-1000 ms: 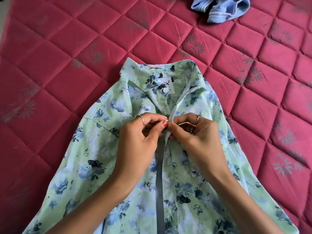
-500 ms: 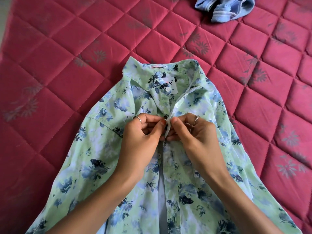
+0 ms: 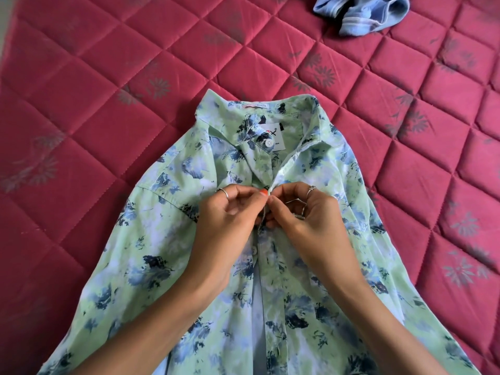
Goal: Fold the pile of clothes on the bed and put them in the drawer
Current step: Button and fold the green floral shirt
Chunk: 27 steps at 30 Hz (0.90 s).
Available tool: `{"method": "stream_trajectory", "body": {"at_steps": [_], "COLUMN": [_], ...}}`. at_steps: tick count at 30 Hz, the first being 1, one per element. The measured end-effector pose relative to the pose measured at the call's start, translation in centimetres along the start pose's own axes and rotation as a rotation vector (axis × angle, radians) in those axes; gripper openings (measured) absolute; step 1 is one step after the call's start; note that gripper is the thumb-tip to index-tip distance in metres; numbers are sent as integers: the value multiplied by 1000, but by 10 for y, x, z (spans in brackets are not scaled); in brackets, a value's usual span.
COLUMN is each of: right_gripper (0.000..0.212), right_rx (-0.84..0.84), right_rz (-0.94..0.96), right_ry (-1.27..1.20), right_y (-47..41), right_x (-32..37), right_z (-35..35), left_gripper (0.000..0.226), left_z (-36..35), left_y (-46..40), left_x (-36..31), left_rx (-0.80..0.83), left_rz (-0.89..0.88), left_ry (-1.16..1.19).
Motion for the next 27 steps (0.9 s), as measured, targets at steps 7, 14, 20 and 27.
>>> {"method": "stream_trajectory", "body": {"at_steps": [7,14,20,27], "right_gripper": [16,10,11,9], "right_rx": [-48,-37,-32,11], "right_rz": [146,153,90,-28], "right_ry": [285,193,72,-89], "right_y": [3,3,2,2], "right_x": [-3,0,0,4], "right_z": [-5,-6,-7,-5], "left_gripper": [6,7,13,9], "left_z": [1,4,1,2], "left_y": [1,-3,-6,-6], "left_x": [2,5,6,5], "left_rx": [-9,-33,-19,11], "left_rz": [-91,-52,45,-64], "left_ry": [-103,-29,160,57]}}
Point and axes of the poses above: each hand's wrist, its own y-axis away from the middle knuckle, its own z-axis out of the back of the hand, x = y × z, the point moved 5 cm from there along -y, towards the middle knuckle, and after that the axes turned 1 degree about -x, right-handed, at the moved point
